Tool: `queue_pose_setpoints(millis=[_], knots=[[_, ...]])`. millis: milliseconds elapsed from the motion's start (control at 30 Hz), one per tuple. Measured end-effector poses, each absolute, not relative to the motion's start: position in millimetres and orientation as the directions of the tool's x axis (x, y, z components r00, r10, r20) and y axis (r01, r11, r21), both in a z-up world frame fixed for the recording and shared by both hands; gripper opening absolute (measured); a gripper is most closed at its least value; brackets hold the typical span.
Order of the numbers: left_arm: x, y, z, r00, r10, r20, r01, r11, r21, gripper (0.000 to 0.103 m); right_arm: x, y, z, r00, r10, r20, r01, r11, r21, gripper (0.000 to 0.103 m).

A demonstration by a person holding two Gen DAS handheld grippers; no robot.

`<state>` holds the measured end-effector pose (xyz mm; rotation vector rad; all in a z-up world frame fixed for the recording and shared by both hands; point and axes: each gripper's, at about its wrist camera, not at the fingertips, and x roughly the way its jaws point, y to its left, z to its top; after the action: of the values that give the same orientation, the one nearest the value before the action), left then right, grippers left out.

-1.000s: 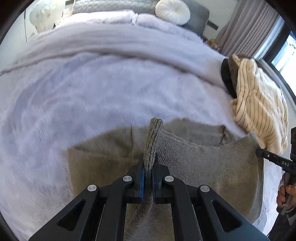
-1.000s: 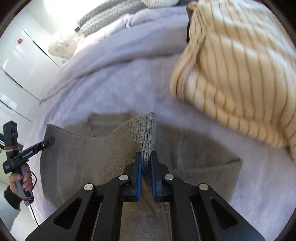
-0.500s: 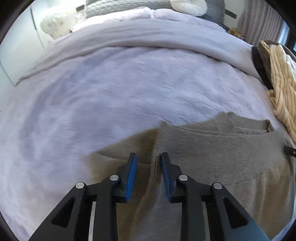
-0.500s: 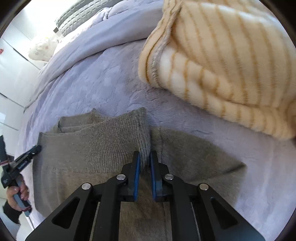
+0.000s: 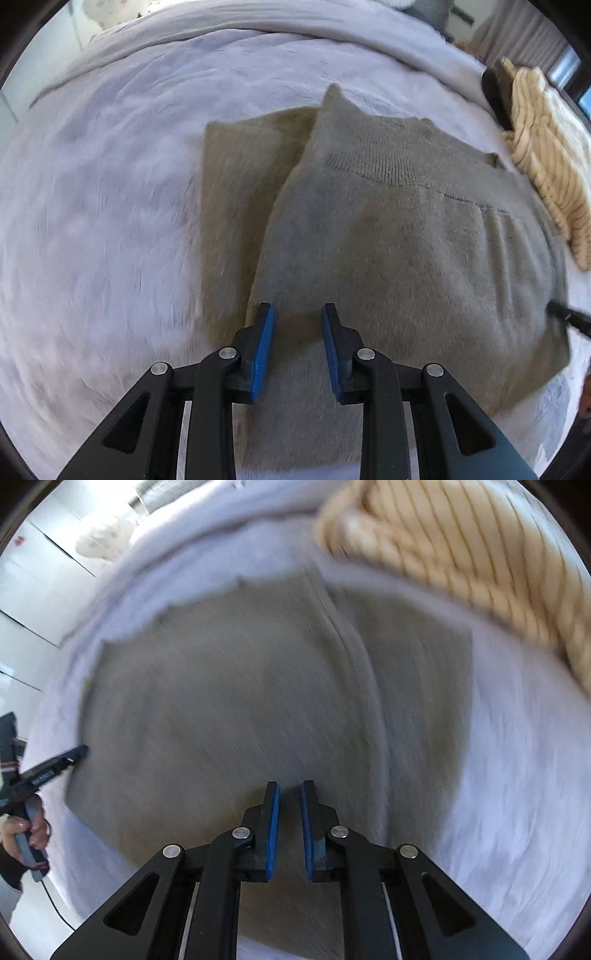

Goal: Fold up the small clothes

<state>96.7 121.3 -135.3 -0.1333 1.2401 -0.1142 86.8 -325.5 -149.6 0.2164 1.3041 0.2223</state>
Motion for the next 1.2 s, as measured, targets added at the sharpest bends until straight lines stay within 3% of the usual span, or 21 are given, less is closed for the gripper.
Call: queue_pose_setpoints(millis=[67, 133, 200, 233, 333, 433, 467, 533, 567, 600, 800, 833, 867, 900, 1067, 1200], knots=[[85.2, 127.4, -134.7, 0.313, -0.16, -0.936, 0.015, 0.986, -0.163, 0.029, 76.0, -336.2, -152.3, 0.255, 0.286, -0.924, -0.028, 0.957, 0.288, 0.009], [75.9, 131.5, -134.9, 0.291, -0.074, -0.954, 0.004, 0.997, -0.077, 0.029, 63.2, -346.3, -148.7, 0.261, 0.261, -0.929, -0.026, 0.964, 0.264, 0.009], [65.5, 142.3, -135.3, 0.272, -0.07, -0.96, -0.028, 0.996, -0.081, 0.048, 54.4, -352.4, -145.8, 0.249, 0.273, -0.929, -0.02, 0.961, 0.277, 0.009], [60.5, 148.3, -133.4, 0.269, -0.064, -0.961, -0.067, 0.994, -0.085, 0.05, 49.9, -354.8, -144.9, 0.238, 0.28, -0.93, -0.015, 0.958, 0.285, 0.009], [48.7, 160.8, -129.9, 0.247, -0.108, -0.963, -0.155, 0.977, -0.149, 0.05, 37.6, -365.4, -142.2, 0.218, 0.302, -0.928, 0.017, 0.949, 0.313, 0.009], [32.8, 170.5, -129.8, 0.221, -0.23, -0.948, -0.256, 0.924, -0.284, 0.05, 18.4, -380.1, -134.9, 0.225, 0.324, -0.919, 0.118, 0.927, 0.356, 0.017], [28.1, 172.2, -131.6, 0.214, -0.26, -0.942, -0.274, 0.909, -0.313, 0.05, 14.3, -383.0, -134.8, 0.229, 0.342, -0.912, 0.141, 0.915, 0.378, 0.021], [19.1, 174.8, -137.7, 0.199, -0.323, -0.925, -0.313, 0.874, -0.372, 0.05, 0.6, -391.4, -135.0, 0.246, 0.422, -0.873, 0.213, 0.855, 0.474, 0.04], [15.4, 175.6, -141.0, 0.195, -0.347, -0.917, -0.329, 0.858, -0.395, 0.05, -7.0, -395.6, -138.1, 0.256, 0.477, -0.841, 0.264, 0.802, 0.535, 0.059], [13.7, 176.8, -144.6, 0.194, -0.372, -0.908, -0.347, 0.84, -0.418, 0.05, -11.1, -397.5, -142.2, 0.263, 0.515, -0.815, 0.297, 0.761, 0.577, 0.063], [25.7, 179.2, -154.4, 0.245, -0.435, -0.866, -0.385, 0.777, -0.499, 0.05, -18.1, -406.5, -176.8, 0.421, 0.576, -0.7, 0.491, 0.504, 0.71, 0.06], [28.7, 180.7, -153.6, 0.263, -0.429, -0.864, -0.391, 0.771, -0.503, 0.047, -16.8, -405.6, -180.8, 0.435, 0.571, -0.696, 0.509, 0.482, 0.713, 0.053], [31.5, 182.9, -152.0, 0.268, -0.396, -0.878, -0.393, 0.788, -0.475, 0.021, -14.0, -403.3, -184.6, 0.416, 0.545, -0.728, 0.538, 0.497, 0.681, 0.016], [33.2, 183.8, -150.1, 0.257, -0.378, -0.89, -0.382, 0.806, -0.453, 0.017, -11.7, -402.1, -183.0, 0.372, 0.516, -0.772, 0.552, 0.546, 0.63, 0.011], [28.2, 176.5, -128.4, 0.272, -0.327, -0.905, -0.22, 0.894, -0.389, 0.017, -1.7, -368.7, -133.9, 0.341, 0.332, -0.88, 0.384, 0.805, 0.452, 0.01], [23.3, 183.3, -146.3, 0.23, -0.307, -0.924, -0.195, 0.915, -0.353, 0.017, 1.7, -365.2, -153.4, 0.279, 0.271, -0.921, 0.372, 0.854, 0.364, 0.013]])
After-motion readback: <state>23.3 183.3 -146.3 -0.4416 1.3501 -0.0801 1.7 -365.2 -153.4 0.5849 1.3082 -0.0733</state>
